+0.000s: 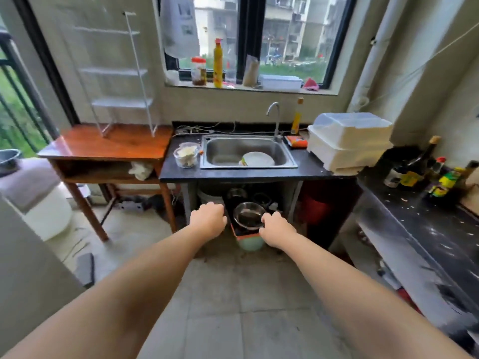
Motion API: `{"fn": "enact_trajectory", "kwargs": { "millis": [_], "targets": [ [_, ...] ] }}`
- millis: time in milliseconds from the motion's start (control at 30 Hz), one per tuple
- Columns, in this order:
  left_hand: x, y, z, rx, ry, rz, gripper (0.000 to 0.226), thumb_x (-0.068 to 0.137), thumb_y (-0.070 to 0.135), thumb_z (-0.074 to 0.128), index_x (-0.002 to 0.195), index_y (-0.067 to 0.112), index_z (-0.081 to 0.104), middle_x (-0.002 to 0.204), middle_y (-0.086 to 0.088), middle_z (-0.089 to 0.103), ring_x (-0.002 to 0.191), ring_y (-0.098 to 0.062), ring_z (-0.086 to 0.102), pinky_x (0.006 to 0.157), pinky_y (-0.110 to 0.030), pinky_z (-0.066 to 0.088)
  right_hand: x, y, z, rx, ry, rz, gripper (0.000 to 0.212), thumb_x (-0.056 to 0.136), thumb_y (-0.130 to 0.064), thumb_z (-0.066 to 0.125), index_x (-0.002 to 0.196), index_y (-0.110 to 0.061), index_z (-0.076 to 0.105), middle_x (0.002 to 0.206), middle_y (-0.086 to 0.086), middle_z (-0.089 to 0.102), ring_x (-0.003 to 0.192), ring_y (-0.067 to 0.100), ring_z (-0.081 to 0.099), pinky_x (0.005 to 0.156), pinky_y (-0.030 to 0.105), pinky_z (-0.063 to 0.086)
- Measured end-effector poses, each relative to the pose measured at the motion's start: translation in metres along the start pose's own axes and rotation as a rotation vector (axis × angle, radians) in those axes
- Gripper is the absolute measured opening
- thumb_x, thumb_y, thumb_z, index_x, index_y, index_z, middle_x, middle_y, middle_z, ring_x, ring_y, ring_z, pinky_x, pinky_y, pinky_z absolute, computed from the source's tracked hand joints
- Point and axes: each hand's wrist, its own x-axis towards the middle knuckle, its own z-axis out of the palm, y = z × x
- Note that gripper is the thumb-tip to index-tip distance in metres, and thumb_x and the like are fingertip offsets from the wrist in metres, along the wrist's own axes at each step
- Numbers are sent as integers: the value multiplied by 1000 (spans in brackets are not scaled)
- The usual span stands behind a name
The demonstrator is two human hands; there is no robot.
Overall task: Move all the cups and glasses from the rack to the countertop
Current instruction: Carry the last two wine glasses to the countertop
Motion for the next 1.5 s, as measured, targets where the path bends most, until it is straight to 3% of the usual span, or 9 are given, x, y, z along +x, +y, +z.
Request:
{"fn": "enact_trajectory", "kwargs": {
  "millis": [100, 400, 667, 867, 1167, 1333, 1433, 1500],
  "targets": [
    [-10, -90, -22, -44, 11, -141, 25, 94, 34, 46, 105, 17, 61, 105, -7, 61, 96, -26, 60, 87, -44, 53, 18, -91, 18, -33, -50, -119, 45, 96, -26, 41, 139, -14, 40, 145, 15, 36, 129, 37, 42, 102, 46, 43],
    [-8, -244, -71, -104, 137, -367, 26, 94, 35, 45, 107, 19, 62, 107, -4, 60, 101, -25, 60, 90, -43, 51, 63, -275, 33, -110, -66, -401, 37, 94, -27, 43, 129, -14, 47, 134, 14, 44, 123, 35, 48, 99, 46, 45],
    [90, -354, -121, -89, 170, -444, 27, 95, 34, 43, 107, 18, 61, 109, -5, 58, 102, -26, 57, 89, -43, 50, 174, -405, 22, -129, -9, -544, 33, 94, -25, 41, 125, -13, 47, 130, 12, 47, 117, 33, 52, 85, 38, 44],
    [182, -415, -166, -90, 205, -409, 29, 94, 35, 44, 109, 16, 61, 111, -6, 58, 102, -27, 57, 90, -43, 49, 277, -490, -30, -105, 64, -558, 35, 95, -24, 44, 128, -14, 47, 133, 12, 46, 117, 32, 52, 94, 40, 47],
    [305, -522, -249, -133, 393, -369, 26, 94, 33, 45, 104, 17, 64, 105, -5, 61, 90, -23, 58, 77, -36, 50, 398, -614, -83, -37, 170, -583, 38, 95, -24, 40, 132, -15, 47, 135, 11, 47, 111, 30, 58, 79, 35, 44],
    [392, -567, -307, -147, 401, -267, 25, 91, 27, 45, 99, 11, 64, 111, -12, 60, 101, -31, 58, 86, -40, 51, 469, -677, -123, 45, 275, -551, 36, 94, -23, 40, 127, -13, 52, 134, 13, 48, 115, 33, 54, 94, 40, 46],
    [435, -588, -347, -156, 417, -185, 21, 89, 22, 46, 83, 7, 59, 102, -15, 64, 95, -35, 60, 81, -39, 52, 499, -711, -157, 130, 343, -559, 36, 93, -22, 41, 124, -11, 56, 128, 14, 55, 110, 32, 57, 93, 40, 49],
    [469, -600, -383, -160, 460, -116, 24, 90, 22, 46, 91, 6, 63, 102, -13, 66, 95, -34, 61, 81, -38, 53, 519, -735, -187, 210, 409, -555, 34, 90, -19, 42, 118, -8, 59, 120, 17, 60, 103, 34, 58, 90, 41, 51]
  ]
}}
